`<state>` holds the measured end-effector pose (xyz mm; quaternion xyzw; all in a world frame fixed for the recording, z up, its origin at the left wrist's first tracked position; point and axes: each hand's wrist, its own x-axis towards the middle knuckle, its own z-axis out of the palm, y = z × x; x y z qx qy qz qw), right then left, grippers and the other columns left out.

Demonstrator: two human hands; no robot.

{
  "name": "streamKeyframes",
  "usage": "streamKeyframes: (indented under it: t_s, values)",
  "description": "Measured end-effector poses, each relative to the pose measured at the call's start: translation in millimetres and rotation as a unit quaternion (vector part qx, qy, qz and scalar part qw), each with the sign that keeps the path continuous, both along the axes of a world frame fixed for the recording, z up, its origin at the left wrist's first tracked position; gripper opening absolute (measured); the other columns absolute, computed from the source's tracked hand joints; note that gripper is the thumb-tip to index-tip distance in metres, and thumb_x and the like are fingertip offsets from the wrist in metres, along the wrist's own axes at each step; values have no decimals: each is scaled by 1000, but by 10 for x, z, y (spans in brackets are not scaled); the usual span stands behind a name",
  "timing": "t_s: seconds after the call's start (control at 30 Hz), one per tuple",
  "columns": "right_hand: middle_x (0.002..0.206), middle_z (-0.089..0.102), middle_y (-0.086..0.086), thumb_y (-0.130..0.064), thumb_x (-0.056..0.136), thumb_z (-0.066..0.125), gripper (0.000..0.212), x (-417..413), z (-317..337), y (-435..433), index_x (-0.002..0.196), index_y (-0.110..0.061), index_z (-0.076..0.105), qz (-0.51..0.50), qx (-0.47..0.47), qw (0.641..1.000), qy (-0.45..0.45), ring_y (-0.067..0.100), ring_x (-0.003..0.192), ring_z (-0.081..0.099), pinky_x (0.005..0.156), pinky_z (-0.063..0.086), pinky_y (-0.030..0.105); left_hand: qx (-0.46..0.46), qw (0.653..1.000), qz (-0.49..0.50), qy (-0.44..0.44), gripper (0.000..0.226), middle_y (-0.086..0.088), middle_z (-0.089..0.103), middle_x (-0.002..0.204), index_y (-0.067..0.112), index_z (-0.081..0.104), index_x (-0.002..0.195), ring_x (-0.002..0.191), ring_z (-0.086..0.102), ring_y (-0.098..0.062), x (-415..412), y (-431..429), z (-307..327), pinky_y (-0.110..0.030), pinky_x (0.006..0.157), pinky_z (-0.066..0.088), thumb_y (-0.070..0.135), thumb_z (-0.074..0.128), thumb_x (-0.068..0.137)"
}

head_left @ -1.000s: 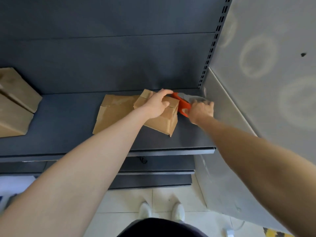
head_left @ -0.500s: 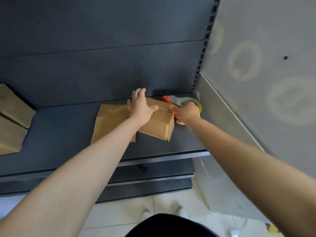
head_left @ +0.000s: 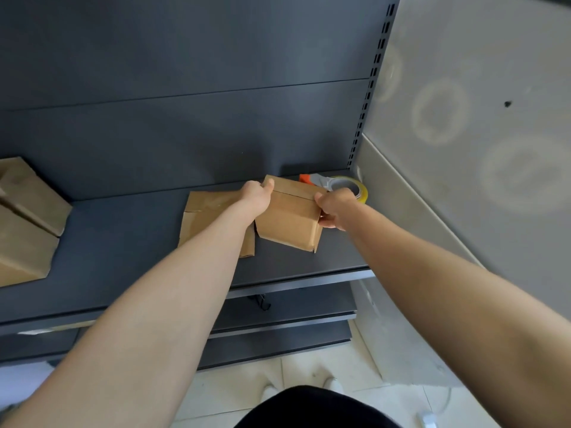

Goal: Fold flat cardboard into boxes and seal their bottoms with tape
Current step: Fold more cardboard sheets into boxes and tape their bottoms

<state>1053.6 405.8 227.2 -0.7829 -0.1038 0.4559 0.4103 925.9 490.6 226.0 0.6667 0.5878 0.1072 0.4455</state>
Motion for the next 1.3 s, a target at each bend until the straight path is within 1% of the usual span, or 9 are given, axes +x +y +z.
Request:
streamKeyframes:
  t_s: [0.13,0.27,0.4,0.47,0.53,0.63,0.9,1.1,1.3]
  values:
    - [127,58,12,-19,99,44,27,-42,85,-51,124,-8,48,-28,14,997,67,28,111,60,91,52,43,-32,997,45,-58,46,-3,45,98,6,52,116,79,45,-17,-55,-5,-8,-30,77,34,45,35,100]
    - [115,66,10,-50,95,45,45,-51,160,-83,114,-10,57,-92,29,993,66,27,96,67,82,55,40,-30,986,124,-104,51,2,41,71,9,46,87,58,39,-12,-173,5,12,-24,55,32,60,46,90]
    - [85,60,7,-46,94,50,36,-83,167,-112,99,-11,57,-83,53,995,23,25,72,61,66,51,33,-22,982,134,-132,32,3,44,72,12,47,77,68,46,-16,-265,6,89,-24,56,34,38,57,91]
    - [83,56,4,-47,93,51,34,-146,172,-82,95,-13,55,-82,73,994,19,23,71,56,60,47,30,-16,982,113,-149,5,1,59,90,14,61,88,91,55,-20,-322,20,91,-26,75,46,16,58,92]
    - [91,60,2,-54,91,49,44,-207,177,-30,100,-13,57,-89,101,991,20,23,82,58,63,48,31,-13,980,103,-171,37,-2,60,124,14,57,127,110,55,-18,-397,10,79,-26,93,43,0,53,92]
    - [109,69,3,-68,82,46,69,-274,158,53,111,-9,63,-84,145,984,62,24,94,66,69,53,29,25,980,114,-159,57,1,58,128,18,47,139,110,54,-15,-532,-6,78,-23,88,40,-11,45,91]
    - [139,46,21,-67,91,34,86,-364,174,243,138,4,41,1,165,981,106,35,129,45,109,39,43,76,965,183,-173,32,-2,64,106,11,62,111,99,60,-17,-838,40,69,-25,77,44,-7,58,85]
    - [136,51,18,-63,94,32,78,-718,130,536,133,2,49,68,160,976,129,33,127,48,107,41,41,108,945,258,-168,24,-5,65,105,12,62,98,96,61,-19,-1206,130,5,-26,73,47,-7,58,83]
    - [119,66,6,-60,95,33,64,-1449,103,893,124,-9,59,145,170,961,166,21,103,66,85,54,31,144,923,313,-168,21,-1,61,98,13,58,89,86,57,-14,-1933,333,-22,-20,65,44,-7,59,82]
